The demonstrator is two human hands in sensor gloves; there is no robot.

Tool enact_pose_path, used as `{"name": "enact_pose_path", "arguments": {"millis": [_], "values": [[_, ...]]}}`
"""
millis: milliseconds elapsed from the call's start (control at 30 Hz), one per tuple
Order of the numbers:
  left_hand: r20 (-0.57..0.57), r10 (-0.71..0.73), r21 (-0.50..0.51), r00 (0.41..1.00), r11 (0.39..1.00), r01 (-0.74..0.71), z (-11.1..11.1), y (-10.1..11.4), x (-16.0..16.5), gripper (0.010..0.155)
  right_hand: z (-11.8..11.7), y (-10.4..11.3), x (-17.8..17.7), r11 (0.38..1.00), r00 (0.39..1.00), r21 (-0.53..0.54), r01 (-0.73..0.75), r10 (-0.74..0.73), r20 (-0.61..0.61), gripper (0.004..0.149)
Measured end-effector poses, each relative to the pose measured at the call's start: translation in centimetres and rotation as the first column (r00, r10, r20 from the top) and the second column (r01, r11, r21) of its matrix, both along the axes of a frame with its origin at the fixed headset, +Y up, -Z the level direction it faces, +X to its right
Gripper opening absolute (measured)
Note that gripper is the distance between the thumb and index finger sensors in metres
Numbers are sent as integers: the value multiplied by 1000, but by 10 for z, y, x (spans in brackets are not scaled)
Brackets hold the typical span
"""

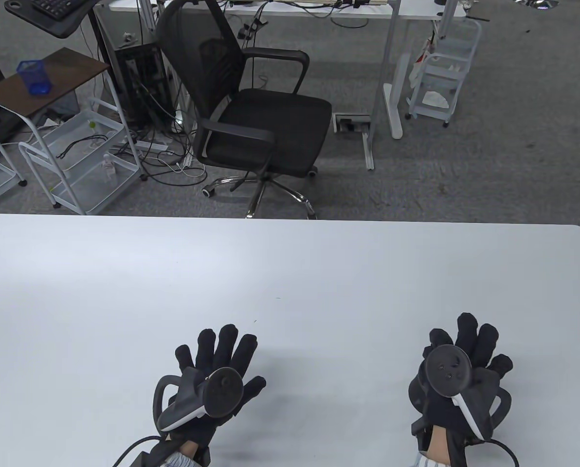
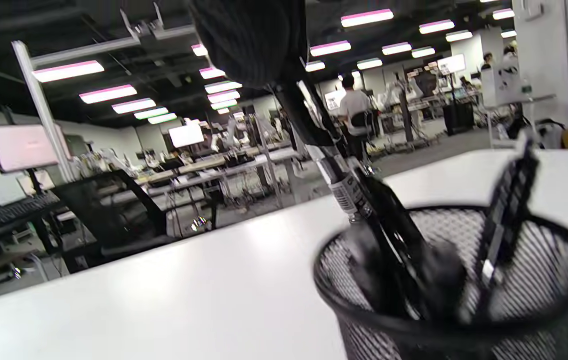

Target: Press to open click pens

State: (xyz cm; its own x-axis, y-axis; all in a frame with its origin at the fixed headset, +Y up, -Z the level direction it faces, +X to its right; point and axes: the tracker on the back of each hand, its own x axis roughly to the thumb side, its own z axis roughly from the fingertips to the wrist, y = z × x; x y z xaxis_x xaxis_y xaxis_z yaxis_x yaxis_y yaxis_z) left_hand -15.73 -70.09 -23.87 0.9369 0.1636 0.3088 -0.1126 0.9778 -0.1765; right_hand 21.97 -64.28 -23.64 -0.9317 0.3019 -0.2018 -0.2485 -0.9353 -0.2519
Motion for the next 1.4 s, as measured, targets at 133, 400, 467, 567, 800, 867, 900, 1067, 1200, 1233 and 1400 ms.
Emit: {"name": "enact_pose_path", "arguments": {"millis": [133, 400, 467, 567, 800, 867, 900, 1067, 1200, 1233, 1400], "values": [[0, 1, 1, 1000, 1000, -1, 0, 0, 0, 74, 23, 31, -16, 987, 990, 142, 80, -62, -127, 45], [0, 3, 1, 1000, 1000, -3, 0, 0, 0, 74, 57, 63, -55, 841, 788, 274, 467, -256, -560, 46], [0, 1, 1, 1000, 1000, -1, 1, 0, 0, 74, 57, 62, -64, 793, 712, 247, 556, -302, -634, 45], [1, 3, 1, 1000, 1000, -3, 1, 0, 0, 74, 50, 54, -79, 708, 576, 163, 688, -395, -715, 45], [-1, 9, 4, 1000, 1000, -9, 1, 0, -1, 74, 19, 21, -105, 679, 492, 25, 734, -507, -708, 48], [-2, 10, 4, 1000, 1000, -9, 1, 0, -1, 74, 12, 14, -106, 691, 509, 13, 722, -519, -687, 50], [-2, 10, 4, 1000, 1000, -10, 1, 0, -1, 74, 7, 8, -106, 692, 512, 6, 722, -528, -678, 51], [-3, 11, 0, 1000, 1000, -11, 1, 0, -2, 73, -13, -16, -100, 630, 463, -64, 774, -631, -622, 60], [-2, 11, -1, 1000, 1000, -11, 1, 0, -2, 73, -24, -32, -96, 604, 447, -128, 787, -700, -557, 71], [-2, 11, -1, 1000, 1000, -11, 1, 0, -2, 73, -26, -35, -95, 598, 437, -161, 785, -719, -540, 73], [-3, 13, 0, 1000, 1000, -13, 1, 0, -2, 74, -37, -58, -92, 393, 252, -302, 869, -875, -414, 67]]}}
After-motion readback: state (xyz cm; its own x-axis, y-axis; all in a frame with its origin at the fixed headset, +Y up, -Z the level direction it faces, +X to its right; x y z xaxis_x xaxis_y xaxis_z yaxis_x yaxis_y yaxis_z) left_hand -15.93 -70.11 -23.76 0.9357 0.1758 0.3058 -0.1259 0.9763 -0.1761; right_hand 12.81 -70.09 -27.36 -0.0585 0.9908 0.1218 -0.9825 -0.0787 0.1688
